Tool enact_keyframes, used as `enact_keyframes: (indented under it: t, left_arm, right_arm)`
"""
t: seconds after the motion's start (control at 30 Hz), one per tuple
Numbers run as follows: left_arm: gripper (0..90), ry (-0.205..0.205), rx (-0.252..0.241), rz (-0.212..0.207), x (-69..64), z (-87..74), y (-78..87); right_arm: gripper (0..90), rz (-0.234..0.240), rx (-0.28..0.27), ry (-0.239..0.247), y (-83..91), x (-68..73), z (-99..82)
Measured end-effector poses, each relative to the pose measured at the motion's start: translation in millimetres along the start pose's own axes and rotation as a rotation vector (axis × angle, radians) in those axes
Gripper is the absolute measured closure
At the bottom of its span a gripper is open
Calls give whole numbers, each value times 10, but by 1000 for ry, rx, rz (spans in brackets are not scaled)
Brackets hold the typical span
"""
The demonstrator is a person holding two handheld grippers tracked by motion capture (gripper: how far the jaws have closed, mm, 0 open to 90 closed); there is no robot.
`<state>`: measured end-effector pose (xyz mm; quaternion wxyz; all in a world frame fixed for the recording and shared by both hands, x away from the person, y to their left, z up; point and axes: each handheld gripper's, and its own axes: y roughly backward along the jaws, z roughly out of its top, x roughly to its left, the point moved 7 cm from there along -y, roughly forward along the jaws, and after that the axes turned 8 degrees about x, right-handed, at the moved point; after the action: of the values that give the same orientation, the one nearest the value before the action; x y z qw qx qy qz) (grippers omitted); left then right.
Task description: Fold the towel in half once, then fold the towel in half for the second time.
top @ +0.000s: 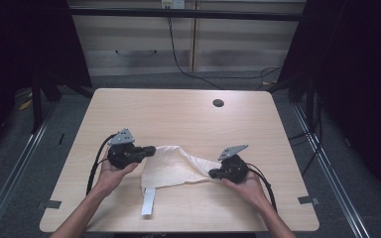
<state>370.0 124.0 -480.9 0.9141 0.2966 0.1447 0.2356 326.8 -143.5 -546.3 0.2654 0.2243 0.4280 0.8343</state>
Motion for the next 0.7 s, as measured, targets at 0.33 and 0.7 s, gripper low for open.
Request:
enact_keyframes:
  t: [0.33, 0.7]
  left_arm:
    - [857, -58, 61, -1, -180, -170, 10]
    - [856, -116, 149, -15, -353, -405, -31]
  right_arm:
    - [886, -5, -17, -6, -3, -4, -6]
    - [886, -19, -17, -17, 3, 8, -16]
